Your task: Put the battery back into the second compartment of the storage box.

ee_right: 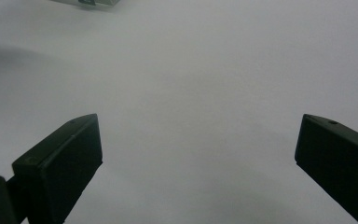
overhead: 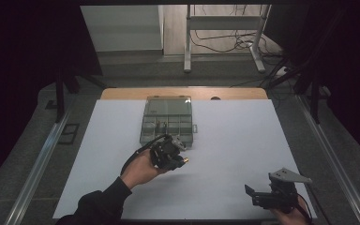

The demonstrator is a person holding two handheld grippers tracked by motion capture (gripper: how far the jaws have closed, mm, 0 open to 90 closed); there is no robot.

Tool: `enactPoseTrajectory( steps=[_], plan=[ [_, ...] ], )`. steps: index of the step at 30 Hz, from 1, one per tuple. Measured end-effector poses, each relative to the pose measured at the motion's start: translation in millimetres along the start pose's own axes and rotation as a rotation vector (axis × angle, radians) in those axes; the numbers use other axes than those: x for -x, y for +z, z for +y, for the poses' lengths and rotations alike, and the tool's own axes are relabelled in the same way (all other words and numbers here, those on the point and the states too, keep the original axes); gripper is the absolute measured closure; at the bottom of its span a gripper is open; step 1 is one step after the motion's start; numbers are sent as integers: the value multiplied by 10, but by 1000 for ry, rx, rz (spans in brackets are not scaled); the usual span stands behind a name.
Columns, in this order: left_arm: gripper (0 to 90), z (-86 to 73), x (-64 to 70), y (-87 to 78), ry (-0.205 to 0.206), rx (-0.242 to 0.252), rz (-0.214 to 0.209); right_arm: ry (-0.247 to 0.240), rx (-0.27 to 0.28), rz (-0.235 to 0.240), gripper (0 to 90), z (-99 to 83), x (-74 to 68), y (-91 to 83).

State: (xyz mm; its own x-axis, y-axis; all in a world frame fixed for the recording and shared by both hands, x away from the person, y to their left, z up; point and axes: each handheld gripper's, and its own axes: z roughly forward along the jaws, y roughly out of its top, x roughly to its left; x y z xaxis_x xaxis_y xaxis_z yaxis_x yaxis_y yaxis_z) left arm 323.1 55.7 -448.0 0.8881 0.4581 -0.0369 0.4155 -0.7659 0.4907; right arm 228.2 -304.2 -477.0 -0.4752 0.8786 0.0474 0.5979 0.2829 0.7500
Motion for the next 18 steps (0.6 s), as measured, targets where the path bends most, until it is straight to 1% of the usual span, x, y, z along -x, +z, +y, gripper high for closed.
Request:
enactPoseTrajectory(
  steps=[4,10,14,18],
  plan=[
    [774,29,-108,-50,-22,3,14,0,0,0,9,0,0,1],
    [773,61,-270,-140,-60,15,48,2,-1,2,9,0,1,0],
    [774,72,-396,-187,-81,13,67,2,-1,1,9,0,1,0],
    [774,80,-544,-235,-117,17,91,2,-2,2,9,0,1,1]
  ],
)
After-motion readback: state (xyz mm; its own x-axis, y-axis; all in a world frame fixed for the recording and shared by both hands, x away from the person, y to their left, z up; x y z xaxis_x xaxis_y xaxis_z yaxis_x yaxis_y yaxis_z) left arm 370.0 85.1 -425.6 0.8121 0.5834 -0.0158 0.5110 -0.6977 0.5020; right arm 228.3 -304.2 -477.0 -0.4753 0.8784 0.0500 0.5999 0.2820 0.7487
